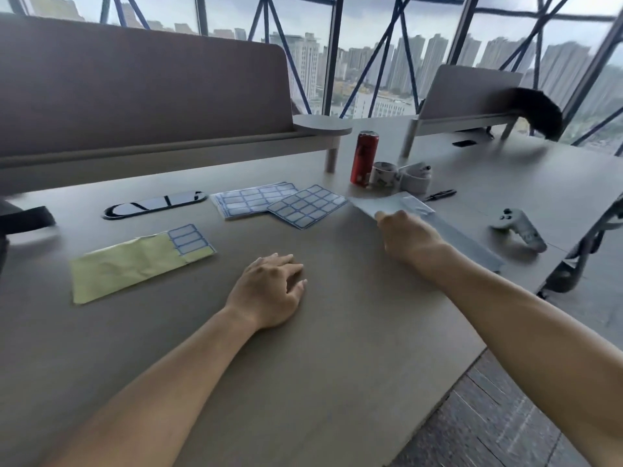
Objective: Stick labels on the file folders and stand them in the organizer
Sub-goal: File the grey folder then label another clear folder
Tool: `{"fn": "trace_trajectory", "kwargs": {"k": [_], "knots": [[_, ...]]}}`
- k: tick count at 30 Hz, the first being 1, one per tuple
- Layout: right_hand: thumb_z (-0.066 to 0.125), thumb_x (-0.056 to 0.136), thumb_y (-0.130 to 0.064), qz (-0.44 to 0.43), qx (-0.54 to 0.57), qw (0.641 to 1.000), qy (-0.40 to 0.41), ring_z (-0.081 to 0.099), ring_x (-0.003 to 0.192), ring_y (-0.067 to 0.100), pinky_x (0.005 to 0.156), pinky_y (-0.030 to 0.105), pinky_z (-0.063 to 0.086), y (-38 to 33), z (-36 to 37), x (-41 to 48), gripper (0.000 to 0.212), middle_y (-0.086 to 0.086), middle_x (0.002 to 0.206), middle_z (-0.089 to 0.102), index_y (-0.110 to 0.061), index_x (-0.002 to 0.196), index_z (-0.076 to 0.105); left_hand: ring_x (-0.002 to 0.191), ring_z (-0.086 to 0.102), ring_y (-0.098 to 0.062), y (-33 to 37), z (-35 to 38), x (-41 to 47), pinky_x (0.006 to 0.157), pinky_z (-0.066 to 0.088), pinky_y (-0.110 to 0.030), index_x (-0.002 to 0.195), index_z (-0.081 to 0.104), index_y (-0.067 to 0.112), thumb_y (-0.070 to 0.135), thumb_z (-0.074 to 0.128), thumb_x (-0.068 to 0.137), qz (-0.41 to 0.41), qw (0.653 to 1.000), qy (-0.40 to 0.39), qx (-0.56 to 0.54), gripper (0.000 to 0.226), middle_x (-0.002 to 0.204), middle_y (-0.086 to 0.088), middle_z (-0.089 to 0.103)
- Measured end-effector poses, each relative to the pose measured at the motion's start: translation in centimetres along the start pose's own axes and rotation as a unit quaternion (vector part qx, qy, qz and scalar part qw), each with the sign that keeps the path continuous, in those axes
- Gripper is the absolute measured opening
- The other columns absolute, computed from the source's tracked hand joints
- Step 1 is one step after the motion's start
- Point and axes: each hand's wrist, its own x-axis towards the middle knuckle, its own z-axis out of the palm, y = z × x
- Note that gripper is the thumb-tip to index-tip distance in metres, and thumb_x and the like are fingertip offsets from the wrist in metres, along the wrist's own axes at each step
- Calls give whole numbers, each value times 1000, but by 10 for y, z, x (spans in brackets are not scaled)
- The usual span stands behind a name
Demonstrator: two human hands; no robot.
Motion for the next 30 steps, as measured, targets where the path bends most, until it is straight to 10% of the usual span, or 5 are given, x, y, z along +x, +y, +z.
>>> {"fn": "trace_trajectory", "kwargs": {"k": [14, 18, 22, 27, 30], "knots": [[50, 96, -4, -94, 296, 882, 354, 71, 95, 20, 77, 14, 46, 4, -93, -43, 39, 7, 105, 76, -18, 129, 64, 132, 48, -26, 13, -56, 21, 109, 39, -38, 152, 27, 23, 56, 59, 88, -125, 945, 29, -301, 79, 147, -4, 48], [54, 97, -9, -95, 443, 830, 326, 62, 68, -2, 62, 13, 45, -20, -104, -42, 35, -5, 96, 75, -28, 125, 66, 123, 56, -24, 4, -103, 18, 107, 42, -38, 138, 44, 24, 49, 66, 87, -155, 861, 104, -473, 61, 123, -1, 62], [55, 98, -9, -124, 542, 785, 272, 43, 49, 16, 54, 27, 36, -49, -110, -50, 33, -16, 63, 67, -30, 121, 66, 95, 69, -21, -16, -127, -6, 88, 54, -36, 140, 41, 10, 43, 74, 82, -182, 733, 125, -643, 75, 120, -5, 68], [58, 94, -17, -187, 573, 777, 180, 72, 86, 32, 80, 52, 59, -100, -125, -76, 32, -2, 93, 78, -39, 114, 67, 93, 70, -21, -24, -142, -38, 94, 53, -42, 111, 67, 30, 64, 68, 74, -177, 723, 89, -662, 50, 107, 4, 72], [57, 97, -13, -239, 527, 799, 163, 72, 73, 29, 60, 47, 60, -131, -133, -91, 34, -4, 97, 78, -36, 119, 66, 110, 67, -35, -22, -153, -56, 97, 49, -56, 121, 66, 26, 75, 67, 63, -154, 675, 72, -718, 76, 113, -2, 69]]}}
